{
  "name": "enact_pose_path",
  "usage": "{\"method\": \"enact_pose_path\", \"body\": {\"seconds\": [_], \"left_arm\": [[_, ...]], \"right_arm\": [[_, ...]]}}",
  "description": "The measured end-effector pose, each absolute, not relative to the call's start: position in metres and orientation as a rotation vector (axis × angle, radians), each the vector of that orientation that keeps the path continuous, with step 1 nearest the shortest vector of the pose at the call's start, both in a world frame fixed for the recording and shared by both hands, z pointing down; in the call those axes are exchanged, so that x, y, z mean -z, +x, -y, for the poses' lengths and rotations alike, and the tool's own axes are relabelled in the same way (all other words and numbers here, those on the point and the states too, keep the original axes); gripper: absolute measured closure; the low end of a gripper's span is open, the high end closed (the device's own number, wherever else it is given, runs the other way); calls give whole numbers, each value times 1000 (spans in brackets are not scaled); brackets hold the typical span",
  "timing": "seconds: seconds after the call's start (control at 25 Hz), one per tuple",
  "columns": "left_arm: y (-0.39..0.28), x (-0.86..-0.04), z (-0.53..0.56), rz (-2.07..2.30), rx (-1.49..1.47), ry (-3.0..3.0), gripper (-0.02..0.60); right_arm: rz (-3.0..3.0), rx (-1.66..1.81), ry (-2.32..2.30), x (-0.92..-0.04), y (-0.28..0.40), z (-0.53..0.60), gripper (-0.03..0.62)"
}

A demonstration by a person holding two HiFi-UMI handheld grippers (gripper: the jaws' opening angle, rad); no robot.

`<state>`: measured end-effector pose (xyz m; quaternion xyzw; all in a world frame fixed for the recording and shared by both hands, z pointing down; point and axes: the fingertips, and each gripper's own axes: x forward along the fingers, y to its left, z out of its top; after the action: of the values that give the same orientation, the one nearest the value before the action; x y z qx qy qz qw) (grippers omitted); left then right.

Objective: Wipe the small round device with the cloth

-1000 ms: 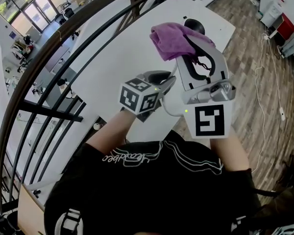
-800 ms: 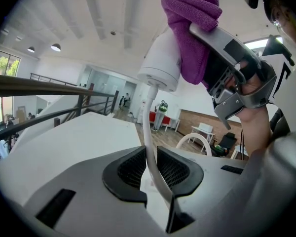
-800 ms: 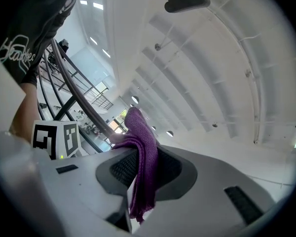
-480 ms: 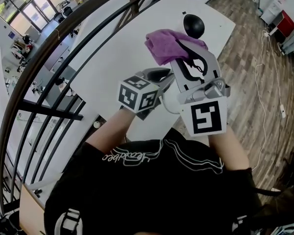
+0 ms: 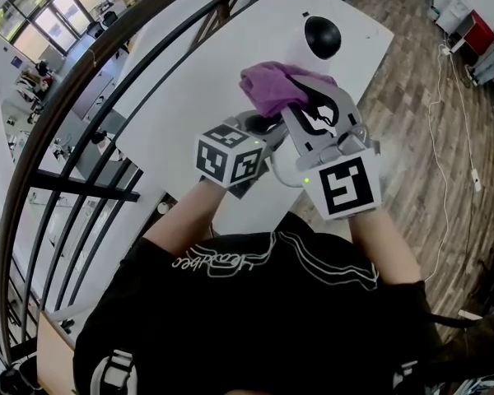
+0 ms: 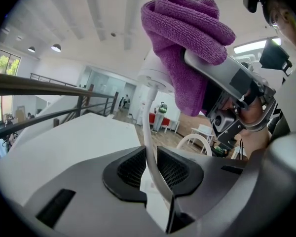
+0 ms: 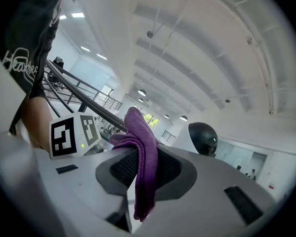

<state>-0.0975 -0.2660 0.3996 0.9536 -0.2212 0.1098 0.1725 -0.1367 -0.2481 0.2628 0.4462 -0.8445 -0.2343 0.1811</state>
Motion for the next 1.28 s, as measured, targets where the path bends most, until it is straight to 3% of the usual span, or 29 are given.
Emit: {"method": "enact_pose_path", "body": {"seconds": [0.56, 1.28], "left_arm": [[-99, -398, 266, 611, -285, 2709, 506], [-92, -396, 261, 735, -396, 2753, 506]], "right_arm": [[2509, 500, 1136, -276, -131, 224, 527], [2450, 1251, 759, -205, -37, 197, 527]]}}
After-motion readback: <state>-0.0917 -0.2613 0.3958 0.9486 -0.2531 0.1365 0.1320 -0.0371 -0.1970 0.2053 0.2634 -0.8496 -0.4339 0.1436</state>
